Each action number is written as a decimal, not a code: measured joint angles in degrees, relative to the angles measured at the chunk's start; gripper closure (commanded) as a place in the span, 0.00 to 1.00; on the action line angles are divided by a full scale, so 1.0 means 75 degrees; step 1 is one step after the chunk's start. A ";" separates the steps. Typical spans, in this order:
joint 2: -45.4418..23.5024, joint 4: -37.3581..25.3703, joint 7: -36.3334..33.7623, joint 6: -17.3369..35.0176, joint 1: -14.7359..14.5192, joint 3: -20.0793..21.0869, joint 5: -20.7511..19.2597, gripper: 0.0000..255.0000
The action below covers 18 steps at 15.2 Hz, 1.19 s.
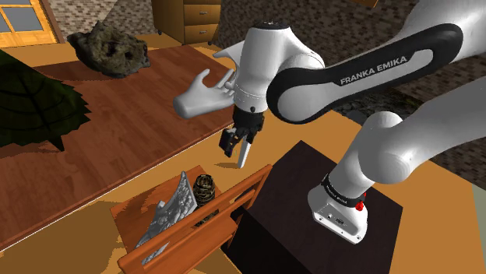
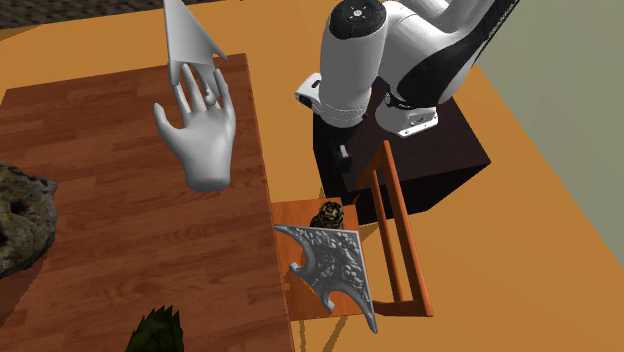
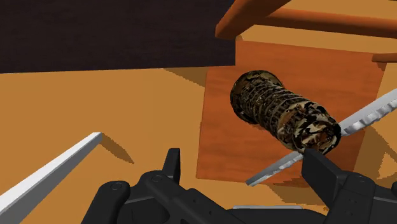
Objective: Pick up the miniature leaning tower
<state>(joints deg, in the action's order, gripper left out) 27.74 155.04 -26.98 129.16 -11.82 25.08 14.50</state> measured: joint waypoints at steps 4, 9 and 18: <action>-0.1086 -0.0132 -0.0699 0.1190 0.0037 0.0748 -0.0179 0.00; -0.2815 -0.0606 -0.2180 0.2574 0.0485 0.1710 -0.1492 0.00; -0.4370 -0.0834 -0.4125 0.3632 0.0620 0.1734 -0.3894 0.00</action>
<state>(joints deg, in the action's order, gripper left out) -5.03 148.78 -57.91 156.40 -7.17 38.08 -14.70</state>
